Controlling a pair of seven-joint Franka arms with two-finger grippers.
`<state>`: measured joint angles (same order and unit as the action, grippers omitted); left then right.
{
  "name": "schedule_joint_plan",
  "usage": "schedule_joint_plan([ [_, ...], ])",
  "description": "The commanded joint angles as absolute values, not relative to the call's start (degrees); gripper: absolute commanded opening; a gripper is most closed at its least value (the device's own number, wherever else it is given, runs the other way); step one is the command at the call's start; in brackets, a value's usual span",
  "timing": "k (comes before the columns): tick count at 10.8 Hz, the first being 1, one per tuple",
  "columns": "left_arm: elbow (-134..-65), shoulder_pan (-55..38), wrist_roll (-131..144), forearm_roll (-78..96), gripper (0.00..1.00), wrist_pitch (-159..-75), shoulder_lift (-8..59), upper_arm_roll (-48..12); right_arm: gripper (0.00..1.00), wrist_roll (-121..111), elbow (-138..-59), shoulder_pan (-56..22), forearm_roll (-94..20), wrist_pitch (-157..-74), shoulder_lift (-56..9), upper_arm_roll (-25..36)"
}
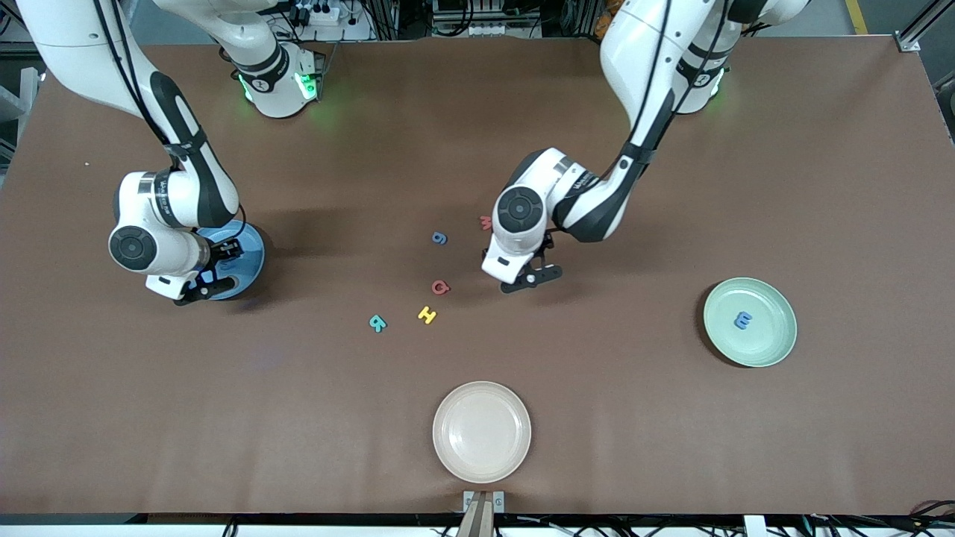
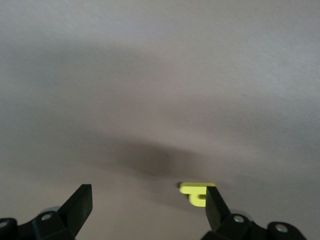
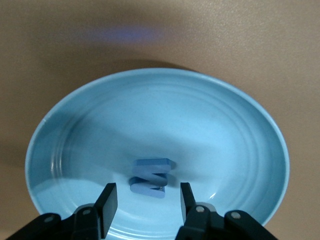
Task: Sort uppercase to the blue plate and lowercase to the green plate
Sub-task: 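Lower the W onto the blue plate while the left gripper reaches the h, then grasp the yellow h with the left gripper while the right gripper withdraws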
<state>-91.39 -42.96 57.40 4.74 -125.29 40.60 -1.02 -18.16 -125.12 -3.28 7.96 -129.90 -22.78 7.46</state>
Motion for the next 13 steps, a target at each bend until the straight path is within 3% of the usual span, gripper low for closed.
schedule_joint_plan([
  [1,-89.04,-46.39,60.11,6.94,1.00,-126.91,42.62,0.44,0.78,-18.99,-125.33,-2.37,5.63,-129.90,-22.24,7.03],
  [3,-89.03,-47.81,60.64,6.86,1.00,-128.75,43.68,0.44,0.86,-18.37,-124.02,-2.46,5.45,-129.12,-21.36,6.94],
  [6,-89.03,-48.16,60.56,6.59,1.00,-131.13,44.91,0.44,0.86,-17.67,-114.64,-2.46,5.45,-116.58,-20.83,6.77],
  [9,-89.12,-48.08,59.51,6.07,1.00,-131.22,44.91,0.70,0.94,-17.75,-108.12,-2.37,5.54,-110.23,-18.29,6.51],
  [11,-89.21,-48.08,59.41,5.89,0.96,-131.22,44.82,0.79,0.97,-17.75,-102.34,-2.37,5.62,-104.27,-16.88,6.07],
  [13,-89.38,-48.08,58.80,5.28,0.86,-131.22,44.82,0.79,0.97,-17.67,-95.13,-2.46,5.54,-97.50,-16.61,5.72],
])
